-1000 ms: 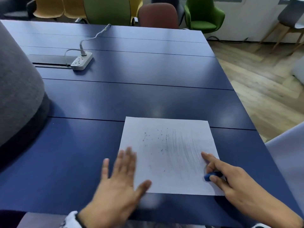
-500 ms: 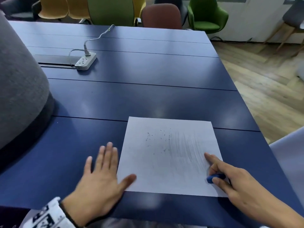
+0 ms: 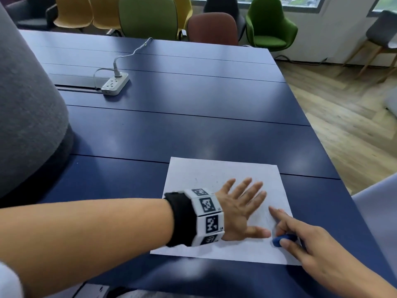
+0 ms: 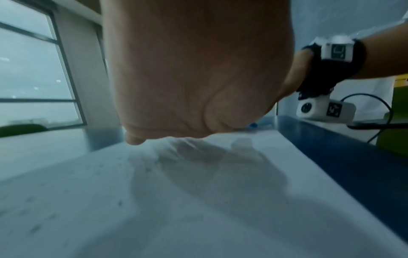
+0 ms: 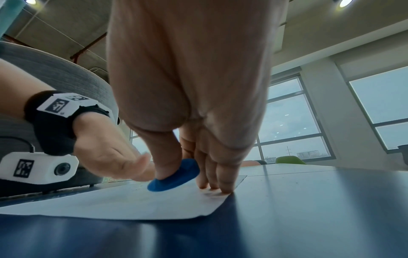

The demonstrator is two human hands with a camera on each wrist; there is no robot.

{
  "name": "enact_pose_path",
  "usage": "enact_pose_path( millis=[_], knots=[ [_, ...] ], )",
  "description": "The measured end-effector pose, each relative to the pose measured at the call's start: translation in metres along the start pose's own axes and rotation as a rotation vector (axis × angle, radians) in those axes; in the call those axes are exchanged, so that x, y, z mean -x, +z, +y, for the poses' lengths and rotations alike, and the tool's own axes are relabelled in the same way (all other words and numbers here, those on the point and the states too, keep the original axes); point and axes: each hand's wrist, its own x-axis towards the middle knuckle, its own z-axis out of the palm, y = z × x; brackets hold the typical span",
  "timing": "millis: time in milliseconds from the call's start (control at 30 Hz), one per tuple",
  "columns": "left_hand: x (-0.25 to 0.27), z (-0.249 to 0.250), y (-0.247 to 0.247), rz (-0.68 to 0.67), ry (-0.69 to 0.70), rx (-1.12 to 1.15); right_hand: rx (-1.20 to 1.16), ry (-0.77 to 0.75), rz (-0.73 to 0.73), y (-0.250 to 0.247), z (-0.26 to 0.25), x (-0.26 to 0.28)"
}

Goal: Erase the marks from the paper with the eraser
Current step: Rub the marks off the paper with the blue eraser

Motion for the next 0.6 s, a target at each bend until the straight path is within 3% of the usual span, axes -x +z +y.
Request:
enact_pose_path(
  millis=[167,333,400,467,600],
  knots=[
    [0.013,-0.021,0.018,-0.019,-0.136,0.092,-0.006,0.006,0.014,0.003,0.006,0.000],
    [0.056,-0.058,0.024,-0.090,-0.598,0.315,-0.011,-0.011,0.007,0.002,0.005,0.000],
    [0.062,-0.066,0.018,-0.120,-0.724,0.381,0.000,-0.008,0.018,0.003,0.006,0.000],
    [0.057,-0.059,0.012,-0.079,-0.667,0.353,0.003,-0.001,0.020,0.003,0.008,0.000],
    [0.023,-0.019,0.006,0.011,-0.216,0.174,0.015,-0.008,0.002,-0.001,0.004,-0.001]
  ],
)
